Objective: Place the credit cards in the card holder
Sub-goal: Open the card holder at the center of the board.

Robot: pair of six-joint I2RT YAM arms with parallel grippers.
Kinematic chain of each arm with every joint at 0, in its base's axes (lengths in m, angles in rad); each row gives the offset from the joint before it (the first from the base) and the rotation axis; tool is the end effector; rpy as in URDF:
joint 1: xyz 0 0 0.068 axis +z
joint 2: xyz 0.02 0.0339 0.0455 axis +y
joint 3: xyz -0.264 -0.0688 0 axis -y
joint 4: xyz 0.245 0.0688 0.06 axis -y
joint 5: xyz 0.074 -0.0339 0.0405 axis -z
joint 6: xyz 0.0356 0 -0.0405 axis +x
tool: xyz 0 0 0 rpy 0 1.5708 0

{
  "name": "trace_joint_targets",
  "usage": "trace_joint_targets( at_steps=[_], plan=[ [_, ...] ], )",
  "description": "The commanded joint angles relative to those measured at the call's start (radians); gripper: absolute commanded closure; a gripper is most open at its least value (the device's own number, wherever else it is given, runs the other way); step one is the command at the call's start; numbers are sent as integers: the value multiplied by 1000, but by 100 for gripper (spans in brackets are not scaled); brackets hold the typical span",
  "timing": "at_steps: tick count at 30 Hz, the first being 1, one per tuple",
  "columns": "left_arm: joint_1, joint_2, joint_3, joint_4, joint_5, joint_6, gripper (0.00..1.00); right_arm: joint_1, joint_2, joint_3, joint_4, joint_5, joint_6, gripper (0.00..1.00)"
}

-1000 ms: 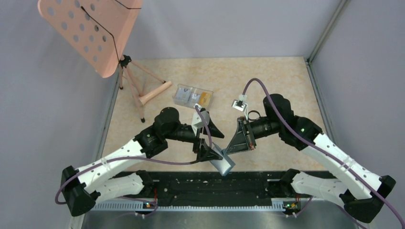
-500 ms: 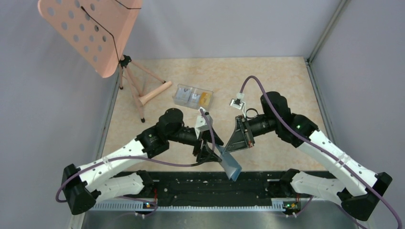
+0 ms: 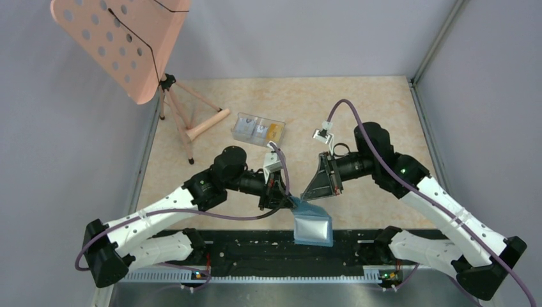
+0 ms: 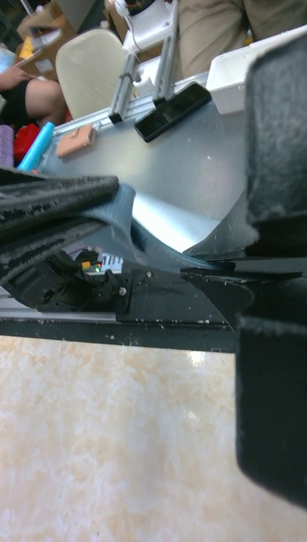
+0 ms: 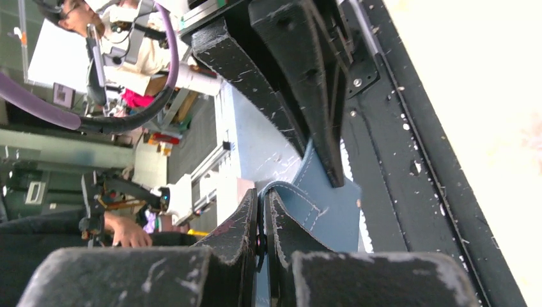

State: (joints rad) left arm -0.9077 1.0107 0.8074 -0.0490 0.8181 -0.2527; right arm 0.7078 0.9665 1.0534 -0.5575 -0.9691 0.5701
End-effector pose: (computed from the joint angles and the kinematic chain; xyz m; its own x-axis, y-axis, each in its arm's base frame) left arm 0.1193 -0.1949 0.3219 -0.3922 0.2245 -0.8920 0.9044 -0.0827 -0.4185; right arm 0.1274 0.1476 0.3691 -0.7900 -0.2739 -0.5486 -0.5939 0.1190 0.7957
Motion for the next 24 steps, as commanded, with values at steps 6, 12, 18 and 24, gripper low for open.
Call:
trace_joint_targets(
  at_steps=[6, 12, 18, 24],
  plan=[
    [-5, -34, -21, 117, -69, -163, 100, -32, -57, -18, -14, 203, -17, 87],
    [11, -17, 8, -8, -99, -226, 100, -41, -108, 30, -126, 338, -84, 34],
    [16, 32, 50, -47, -26, -234, 100, -41, -120, 19, -177, 277, -146, 21],
    [16, 46, 83, -39, 9, -224, 100, -40, -97, -27, -161, 163, -164, 22]
  ],
)
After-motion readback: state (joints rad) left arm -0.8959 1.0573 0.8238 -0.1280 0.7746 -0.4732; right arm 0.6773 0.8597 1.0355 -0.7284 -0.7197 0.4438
